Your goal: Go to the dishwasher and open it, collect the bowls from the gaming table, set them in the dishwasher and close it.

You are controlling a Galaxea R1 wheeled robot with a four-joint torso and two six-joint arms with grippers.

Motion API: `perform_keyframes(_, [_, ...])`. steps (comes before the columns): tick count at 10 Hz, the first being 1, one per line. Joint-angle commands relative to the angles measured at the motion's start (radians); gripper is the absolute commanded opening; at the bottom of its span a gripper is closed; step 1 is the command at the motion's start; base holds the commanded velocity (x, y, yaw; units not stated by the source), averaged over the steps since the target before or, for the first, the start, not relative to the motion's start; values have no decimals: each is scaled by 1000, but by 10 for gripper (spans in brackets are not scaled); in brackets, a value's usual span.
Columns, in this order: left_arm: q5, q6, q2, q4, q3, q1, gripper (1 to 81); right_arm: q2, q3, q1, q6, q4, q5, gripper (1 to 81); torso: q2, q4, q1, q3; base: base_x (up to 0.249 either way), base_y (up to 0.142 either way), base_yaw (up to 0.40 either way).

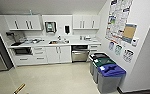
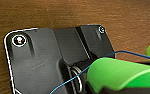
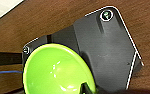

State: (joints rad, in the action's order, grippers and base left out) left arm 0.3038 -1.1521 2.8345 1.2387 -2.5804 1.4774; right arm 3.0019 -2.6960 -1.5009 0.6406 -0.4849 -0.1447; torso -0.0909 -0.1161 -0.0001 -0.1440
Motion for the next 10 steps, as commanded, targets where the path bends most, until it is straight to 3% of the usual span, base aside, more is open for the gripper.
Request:
perform_keyframes(1, [-22, 0, -13, 4, 2, -47, 10, -4, 5, 49, -2, -15, 37, 10, 0, 0, 0, 0, 164, 0, 0])
perform_keyframes(10, [-29, 0, -7, 1, 0, -52, 10, -4, 4, 52, -1, -15, 45, 10, 0, 0, 0, 0, 164, 0, 0])
